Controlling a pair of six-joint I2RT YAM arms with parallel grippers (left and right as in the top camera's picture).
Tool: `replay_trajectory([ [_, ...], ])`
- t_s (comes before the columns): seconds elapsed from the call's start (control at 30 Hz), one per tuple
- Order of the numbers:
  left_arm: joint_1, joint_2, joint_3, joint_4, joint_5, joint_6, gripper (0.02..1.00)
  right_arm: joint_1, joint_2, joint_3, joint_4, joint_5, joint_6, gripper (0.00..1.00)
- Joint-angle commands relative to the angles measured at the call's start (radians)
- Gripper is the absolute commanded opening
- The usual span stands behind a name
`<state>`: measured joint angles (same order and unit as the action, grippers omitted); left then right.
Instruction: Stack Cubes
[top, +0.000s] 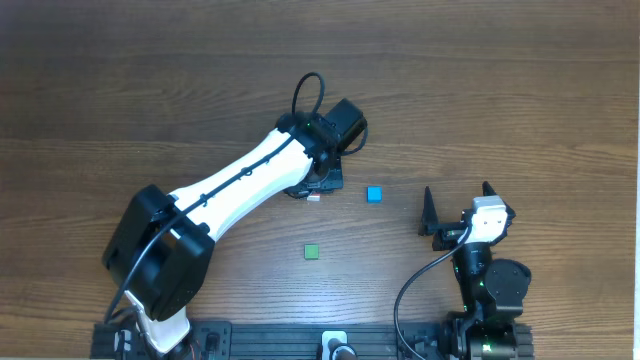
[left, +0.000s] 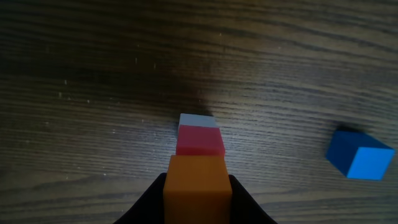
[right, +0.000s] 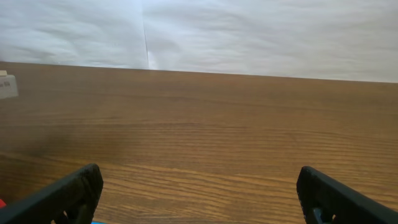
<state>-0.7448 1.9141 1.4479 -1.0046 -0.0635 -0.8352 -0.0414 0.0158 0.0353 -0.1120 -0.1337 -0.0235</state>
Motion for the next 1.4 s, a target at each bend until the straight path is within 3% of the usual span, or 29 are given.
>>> replay_trajectory([
  [0.03, 0.003, 0.032, -0.008, 0.007, 0.007, -0.01, 0.185, -0.001, -0.01, -0.008, 0.0, -0.015, 0.0, 0.991],
  [0.37, 0.003, 0.044, -0.008, 0.014, 0.01, -0.009, 0.222, -0.001, -0.01, -0.008, 0.0, -0.015, 0.0, 0.991],
  [0.57, 0.003, 0.044, -0.008, 0.014, 0.01, -0.007, 0.411, -0.001, -0.01, -0.008, 0.0, -0.015, 0.0, 0.991],
  [0.77, 0.003, 0.044, -0.008, 0.014, 0.01, -0.007, 0.533, -0.001, -0.01, -0.008, 0.0, -0.015, 0.0, 0.993],
  [0.97, 0.008, 0.015, -0.008, 0.051, -0.028, -0.015, 0.998, -0.001, -0.01, -0.008, 0.0, -0.015, 0.0, 0.991],
  [1.13, 0.101, -0.076, -0.008, 0.155, -0.119, 0.005, 0.998, -0.001, -0.01, -0.008, 0.0, -0.015, 0.0, 0.991],
  [1.4, 0.428, -0.28, -0.01, 0.227, -0.084, 0.139, 0.998, -0.001, -0.01, -0.008, 0.0, -0.015, 0.0, 0.993],
])
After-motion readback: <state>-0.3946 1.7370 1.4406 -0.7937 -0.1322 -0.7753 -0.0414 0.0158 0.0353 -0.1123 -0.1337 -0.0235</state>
